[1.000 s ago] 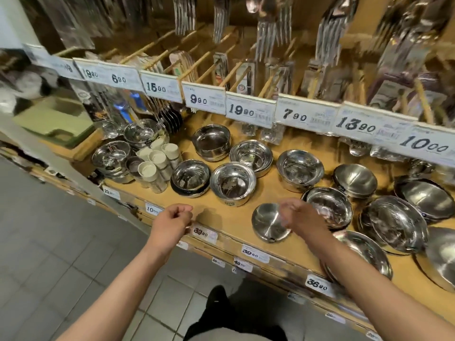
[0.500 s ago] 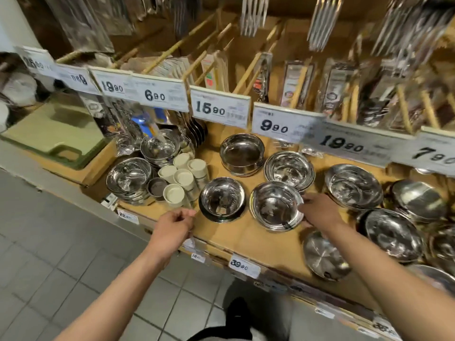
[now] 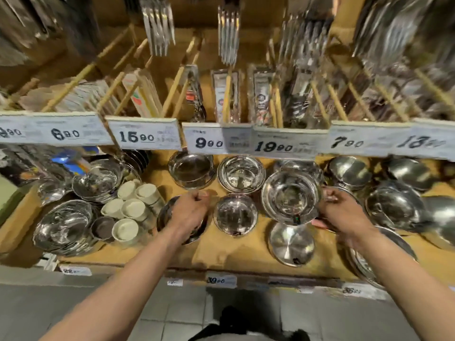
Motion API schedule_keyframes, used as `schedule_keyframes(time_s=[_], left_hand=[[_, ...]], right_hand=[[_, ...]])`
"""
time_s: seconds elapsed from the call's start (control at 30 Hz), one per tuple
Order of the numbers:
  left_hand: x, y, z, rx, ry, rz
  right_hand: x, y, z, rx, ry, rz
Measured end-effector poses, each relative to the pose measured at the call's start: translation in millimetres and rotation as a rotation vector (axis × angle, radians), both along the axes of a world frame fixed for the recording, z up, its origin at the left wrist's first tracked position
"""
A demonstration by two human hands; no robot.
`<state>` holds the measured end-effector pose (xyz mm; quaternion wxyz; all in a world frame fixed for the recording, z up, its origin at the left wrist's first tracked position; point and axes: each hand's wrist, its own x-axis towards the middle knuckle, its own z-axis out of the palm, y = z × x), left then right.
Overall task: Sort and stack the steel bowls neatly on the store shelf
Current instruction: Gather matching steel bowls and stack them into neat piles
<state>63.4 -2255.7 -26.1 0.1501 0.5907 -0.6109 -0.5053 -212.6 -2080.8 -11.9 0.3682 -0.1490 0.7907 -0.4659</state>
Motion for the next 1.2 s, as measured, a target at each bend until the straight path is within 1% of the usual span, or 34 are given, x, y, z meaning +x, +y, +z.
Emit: schedule_keyframes(time_s=[0.07,0.1,0.17,0.23,0.33,0.53,0.7,0.93,1.2], left_hand=[[-27.4,-13.1,-1.7,-0.016,-0.047,-0.045],[-40.6,-19.7,-3.9,-0.034,-0.099,-0.08],[-63.9,-31.1,-10.5,-0.072,-0.218,-0.122],[-80.6,-39.3,-18.9,-0.07,-0.275,-0.109],[-99.0,-45.7,-30.0,-0.051,-0.337,-0.042],[-117.9,-47.4,-43.6,-0.024,-0.475,0.005],[-113.7,-50.1,-45.5,0.043,-0.407,0.012],[-113.4,-50.5,-26.4,0.039,-0.352,0.031],[-104.6,-44.7,-2.9,0.053,-0.11,0.15]], right_hand=[[-6.6,17.4,3.1,-0.007,0.048,-0.061],[-8.2,25.5,4.4,-0.016,0.059,-0.081],[-7.4,38.6,6.6,-0.058,0.017,-0.124],[-4.1,48.1,6.5,-0.123,-0.051,-0.177],[-0.8,57.6,0.1,-0.143,-0.121,-0.254],[7.2,63.9,-12.2,-0.168,-0.2,-0.283],[6.5,70.9,-17.0,-0.138,-0.234,-0.325],[-0.9,70.5,-13.4,-0.14,-0.27,-0.382],[-7.3,79.8,-8.7,-0.161,-0.279,-0.419]])
